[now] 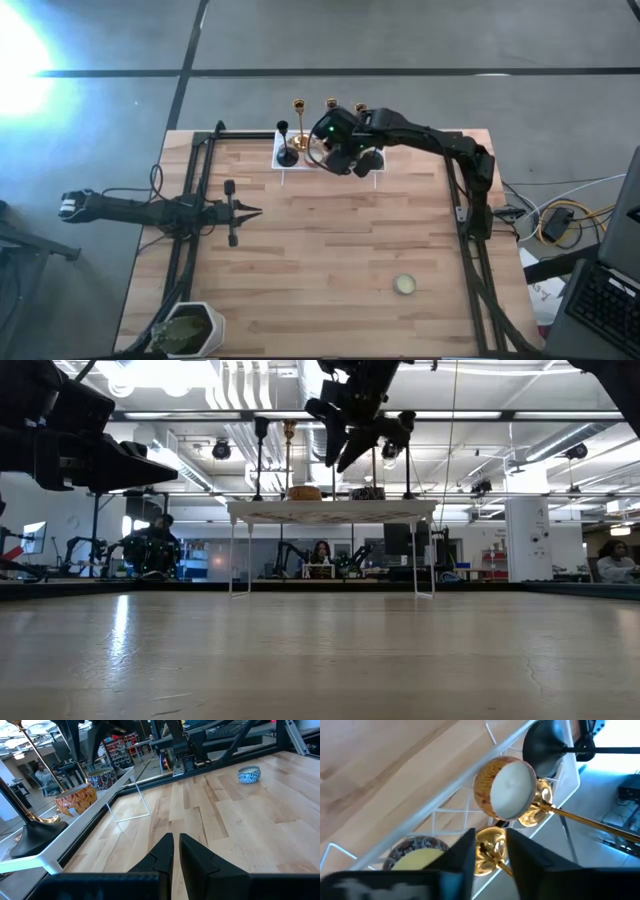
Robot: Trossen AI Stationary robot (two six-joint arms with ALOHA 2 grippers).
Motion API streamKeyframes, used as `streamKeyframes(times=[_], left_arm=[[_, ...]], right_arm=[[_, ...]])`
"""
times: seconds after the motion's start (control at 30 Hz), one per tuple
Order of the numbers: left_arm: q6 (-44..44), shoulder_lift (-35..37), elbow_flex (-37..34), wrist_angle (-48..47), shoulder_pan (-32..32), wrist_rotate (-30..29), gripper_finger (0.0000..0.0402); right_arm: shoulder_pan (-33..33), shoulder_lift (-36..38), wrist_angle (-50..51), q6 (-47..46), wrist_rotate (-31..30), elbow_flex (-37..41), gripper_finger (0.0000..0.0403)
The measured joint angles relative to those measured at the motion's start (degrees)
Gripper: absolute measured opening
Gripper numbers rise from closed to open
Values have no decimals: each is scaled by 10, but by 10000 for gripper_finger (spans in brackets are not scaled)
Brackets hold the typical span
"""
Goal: Pick & Place candle stick holders
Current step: Put the yellow scented candle on the shelf
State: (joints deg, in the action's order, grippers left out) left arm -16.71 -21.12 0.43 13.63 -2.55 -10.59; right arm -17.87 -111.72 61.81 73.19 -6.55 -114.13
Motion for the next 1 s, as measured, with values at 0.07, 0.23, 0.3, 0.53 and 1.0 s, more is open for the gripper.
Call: streamKeyframes(times=[0.07,0.23,0.3,0.53,1.0], left_arm=[[0,0,0,0,0,0,34],[0,0,0,0,0,0,34],[0,0,0,0,0,0,34],[0,0,0,0,0,0,34],[0,0,0,0,0,0,34]], right_arm=[[0,0,-8,-1,-8,5,68],[0,0,-37,-1,-22,24,14],[0,0,-51,-1,-37,38,11],[-3,-1,-77,-1,-68,72,8],[-5,-1,-79,-30,-131,87,8]])
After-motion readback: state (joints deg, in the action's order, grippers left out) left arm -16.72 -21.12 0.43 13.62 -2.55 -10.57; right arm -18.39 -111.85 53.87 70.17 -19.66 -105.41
